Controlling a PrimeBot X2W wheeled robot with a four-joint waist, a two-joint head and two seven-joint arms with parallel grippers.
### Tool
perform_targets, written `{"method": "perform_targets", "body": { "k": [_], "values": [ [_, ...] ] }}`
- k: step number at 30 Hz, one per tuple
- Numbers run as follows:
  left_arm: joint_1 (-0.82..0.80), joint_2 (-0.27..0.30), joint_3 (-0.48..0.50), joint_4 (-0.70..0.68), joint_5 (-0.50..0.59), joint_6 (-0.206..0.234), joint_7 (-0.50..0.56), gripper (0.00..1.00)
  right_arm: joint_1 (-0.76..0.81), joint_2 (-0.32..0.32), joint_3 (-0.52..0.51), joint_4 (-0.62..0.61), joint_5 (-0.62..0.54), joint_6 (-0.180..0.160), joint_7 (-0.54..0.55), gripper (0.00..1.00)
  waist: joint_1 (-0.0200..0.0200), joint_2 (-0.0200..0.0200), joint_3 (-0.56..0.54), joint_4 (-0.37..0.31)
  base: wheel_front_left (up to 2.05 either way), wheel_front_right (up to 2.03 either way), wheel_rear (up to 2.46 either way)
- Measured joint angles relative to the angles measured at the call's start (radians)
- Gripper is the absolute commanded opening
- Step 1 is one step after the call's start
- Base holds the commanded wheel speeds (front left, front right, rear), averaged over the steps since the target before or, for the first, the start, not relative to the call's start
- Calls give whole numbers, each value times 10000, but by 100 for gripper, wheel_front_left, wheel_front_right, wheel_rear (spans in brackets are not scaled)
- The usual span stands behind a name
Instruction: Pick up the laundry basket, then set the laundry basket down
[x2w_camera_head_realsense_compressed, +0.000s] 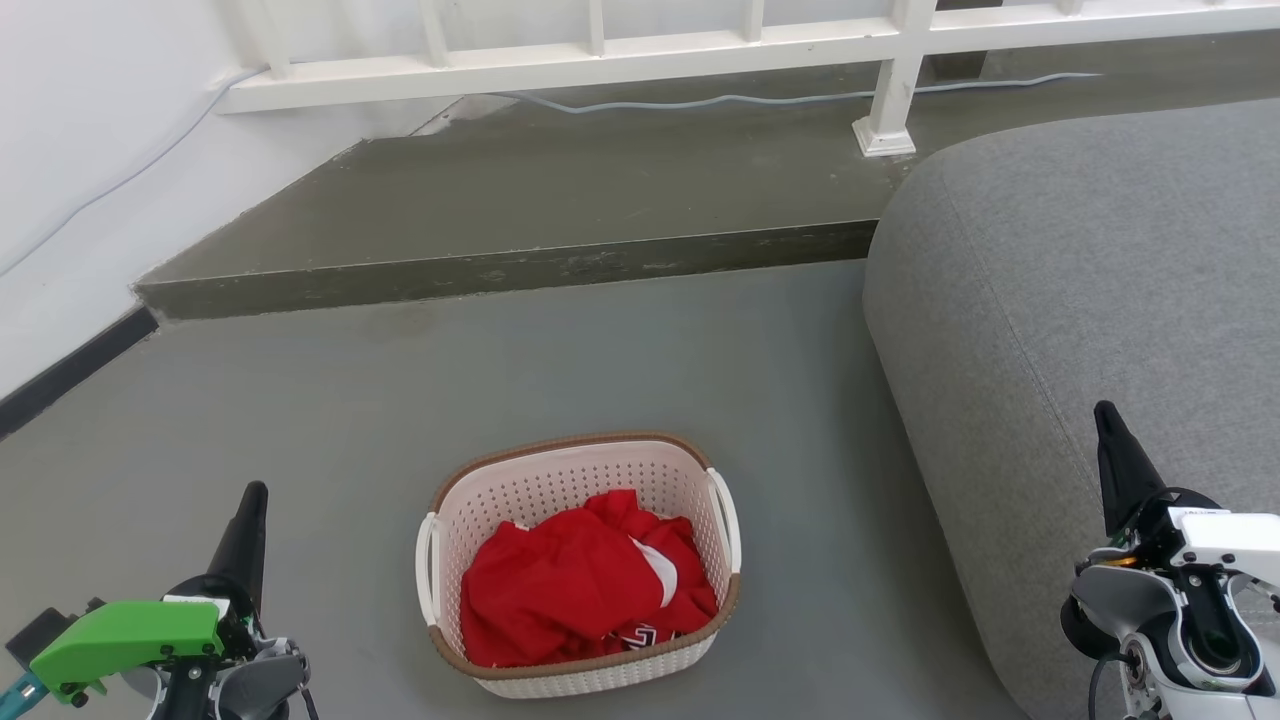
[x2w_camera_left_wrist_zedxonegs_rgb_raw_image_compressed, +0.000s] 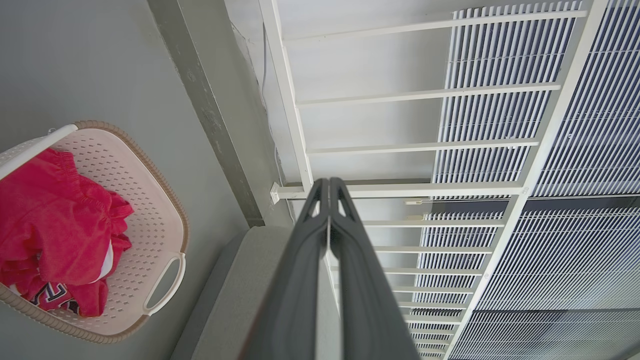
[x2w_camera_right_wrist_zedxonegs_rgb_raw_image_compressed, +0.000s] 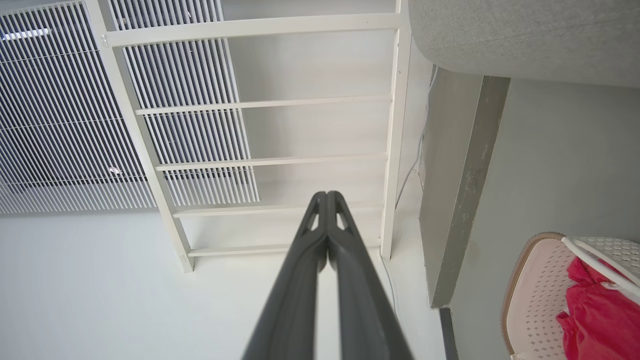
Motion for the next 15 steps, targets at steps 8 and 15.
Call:
{"method": "perform_targets", "body": {
  "k": [8,15],
  "values": [
    [0,0,-2,0,0,0,0,0,0,2,-6,-6,0,0,6,0,0,0,0,0,0,0,0],
    [0,0,-4,-2,0,0,-2,0,-1,8,-10,-10,0,0,50,0,0,0,1,0,0,0,0]
  ]
}}
